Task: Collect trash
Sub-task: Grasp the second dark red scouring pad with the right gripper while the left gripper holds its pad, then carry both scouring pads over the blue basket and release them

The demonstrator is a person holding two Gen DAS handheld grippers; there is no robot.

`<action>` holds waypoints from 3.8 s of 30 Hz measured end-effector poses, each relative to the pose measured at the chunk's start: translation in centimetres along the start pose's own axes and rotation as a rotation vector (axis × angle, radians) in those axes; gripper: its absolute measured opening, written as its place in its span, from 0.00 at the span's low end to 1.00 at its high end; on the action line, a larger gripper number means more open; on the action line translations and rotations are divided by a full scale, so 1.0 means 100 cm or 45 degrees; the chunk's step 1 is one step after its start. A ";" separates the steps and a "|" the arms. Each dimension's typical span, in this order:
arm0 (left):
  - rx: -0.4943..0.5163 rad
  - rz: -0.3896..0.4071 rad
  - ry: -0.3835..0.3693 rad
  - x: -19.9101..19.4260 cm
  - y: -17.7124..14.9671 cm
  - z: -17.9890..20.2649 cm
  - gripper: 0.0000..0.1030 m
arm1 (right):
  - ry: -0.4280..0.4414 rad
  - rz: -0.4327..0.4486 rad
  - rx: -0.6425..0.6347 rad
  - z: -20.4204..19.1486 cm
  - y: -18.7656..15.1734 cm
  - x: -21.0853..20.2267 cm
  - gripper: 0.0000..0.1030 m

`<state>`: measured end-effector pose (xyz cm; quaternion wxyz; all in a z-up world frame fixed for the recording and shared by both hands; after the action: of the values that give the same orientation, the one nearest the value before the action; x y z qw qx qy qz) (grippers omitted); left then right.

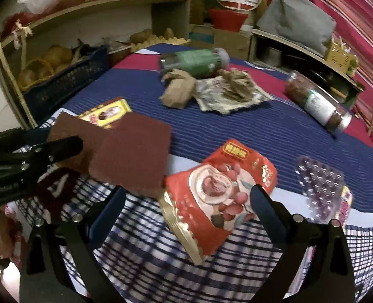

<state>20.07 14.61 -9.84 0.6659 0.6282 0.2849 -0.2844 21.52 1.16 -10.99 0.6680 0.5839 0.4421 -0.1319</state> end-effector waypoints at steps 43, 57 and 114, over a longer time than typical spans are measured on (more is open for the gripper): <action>0.028 0.243 0.205 -0.056 0.083 -0.028 0.13 | 0.058 0.112 0.123 -0.006 0.036 -0.015 0.61; 0.110 0.268 0.082 -0.046 0.092 0.089 0.13 | -0.161 0.211 0.283 0.127 0.009 -0.090 0.61; 0.678 0.217 -0.572 -0.031 0.017 0.617 0.13 | -0.706 0.389 0.827 0.480 -0.207 -0.295 0.61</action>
<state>20.60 -46.81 -3.41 0.5461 0.7230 -0.0061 -0.4230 11.25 -57.81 -6.21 0.5552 0.7644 0.0911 -0.3149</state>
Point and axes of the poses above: each gripper's, at about its wrist camera, not at the fingertips, and x roughly the way its jaws point, z to its right, y to its top, the point moved 10 cm from there along x, roughly the way its jaws point, and after that the axes turned 7 degrees about y, right-handed, at the moved point
